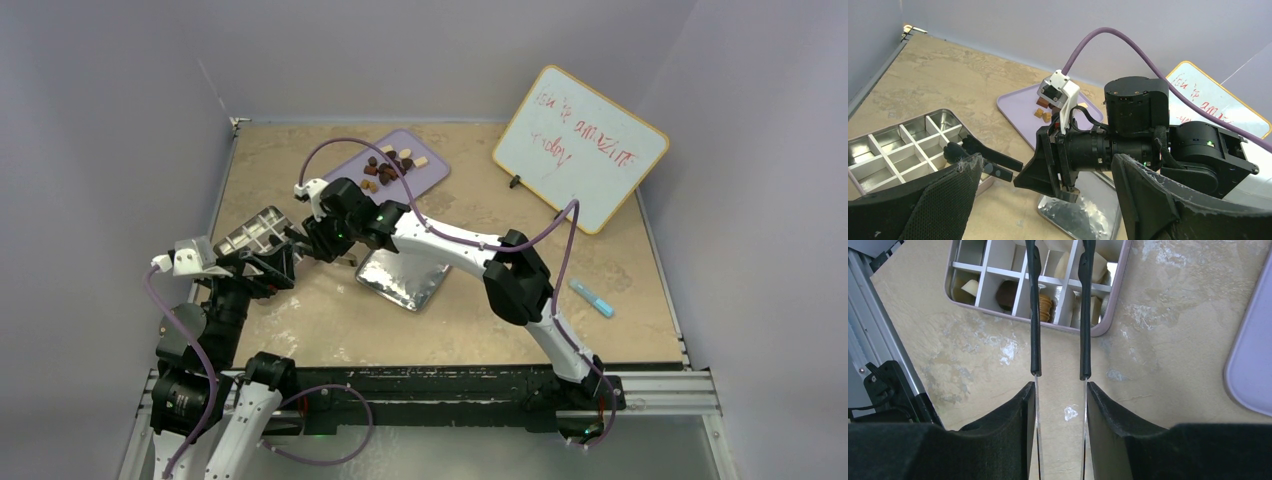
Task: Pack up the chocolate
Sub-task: Place the fake chocolate in the packing box.
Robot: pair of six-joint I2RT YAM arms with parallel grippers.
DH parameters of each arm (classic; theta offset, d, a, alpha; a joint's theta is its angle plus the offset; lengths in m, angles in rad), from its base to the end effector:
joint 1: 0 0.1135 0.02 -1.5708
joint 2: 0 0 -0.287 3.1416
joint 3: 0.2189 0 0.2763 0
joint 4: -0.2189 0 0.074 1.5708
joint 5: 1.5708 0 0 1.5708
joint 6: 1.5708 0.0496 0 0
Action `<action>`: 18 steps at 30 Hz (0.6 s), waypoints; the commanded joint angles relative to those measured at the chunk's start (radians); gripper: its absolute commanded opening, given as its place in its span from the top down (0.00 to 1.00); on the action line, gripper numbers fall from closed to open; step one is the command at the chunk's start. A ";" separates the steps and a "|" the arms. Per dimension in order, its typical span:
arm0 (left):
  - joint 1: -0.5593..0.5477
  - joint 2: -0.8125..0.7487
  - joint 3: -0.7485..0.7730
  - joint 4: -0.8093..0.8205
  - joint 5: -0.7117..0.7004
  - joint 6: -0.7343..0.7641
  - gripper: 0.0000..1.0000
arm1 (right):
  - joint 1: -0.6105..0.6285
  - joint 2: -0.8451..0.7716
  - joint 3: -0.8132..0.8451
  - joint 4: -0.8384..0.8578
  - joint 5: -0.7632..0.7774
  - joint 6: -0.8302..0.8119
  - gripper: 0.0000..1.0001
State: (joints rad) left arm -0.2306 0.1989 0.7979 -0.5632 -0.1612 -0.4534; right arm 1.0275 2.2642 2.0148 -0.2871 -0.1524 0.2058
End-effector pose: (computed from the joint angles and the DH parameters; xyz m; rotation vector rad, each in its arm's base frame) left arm 0.0509 -0.0038 0.3762 -0.3003 1.5210 -0.4195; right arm 0.2962 0.5050 0.2629 -0.9795 2.0059 0.8725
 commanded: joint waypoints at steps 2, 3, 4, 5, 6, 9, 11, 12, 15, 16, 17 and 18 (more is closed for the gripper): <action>0.002 -0.001 0.002 0.016 -0.003 -0.009 0.02 | 0.006 -0.060 0.038 0.002 -0.006 0.005 0.60; 0.002 -0.001 0.002 0.015 -0.003 -0.008 0.02 | 0.006 -0.073 0.029 -0.001 -0.010 0.001 0.60; 0.001 -0.001 0.002 0.016 -0.003 -0.009 0.02 | 0.005 -0.089 0.015 0.000 -0.003 -0.006 0.60; 0.001 -0.001 0.002 0.016 -0.003 -0.010 0.02 | 0.005 -0.115 -0.005 0.007 0.030 -0.013 0.61; 0.002 0.001 0.001 0.017 -0.002 -0.010 0.02 | 0.005 -0.128 -0.028 0.016 0.045 -0.021 0.61; 0.002 0.011 0.000 0.018 0.006 -0.010 0.02 | 0.000 -0.195 -0.101 0.039 0.108 -0.040 0.61; 0.002 0.013 -0.002 0.019 0.010 -0.010 0.02 | -0.009 -0.224 -0.125 0.041 0.133 -0.049 0.61; 0.002 0.012 -0.002 0.019 0.011 -0.009 0.02 | -0.015 -0.235 -0.133 0.038 0.147 -0.052 0.61; 0.002 0.004 -0.007 0.022 0.012 -0.007 0.02 | -0.029 -0.258 -0.151 0.023 0.229 -0.074 0.62; 0.002 0.002 -0.008 0.023 0.012 -0.005 0.02 | -0.035 -0.261 -0.154 0.015 0.256 -0.081 0.62; 0.001 0.002 -0.009 0.023 0.012 -0.005 0.02 | -0.042 -0.261 -0.157 0.007 0.286 -0.087 0.62; 0.002 0.002 -0.010 0.023 0.014 -0.005 0.02 | -0.051 -0.262 -0.160 -0.001 0.314 -0.092 0.62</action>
State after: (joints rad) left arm -0.2306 0.1989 0.7952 -0.5632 -0.1600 -0.4530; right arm 1.0092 2.0476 1.8729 -0.2871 0.0189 0.1543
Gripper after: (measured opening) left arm 0.981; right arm 0.390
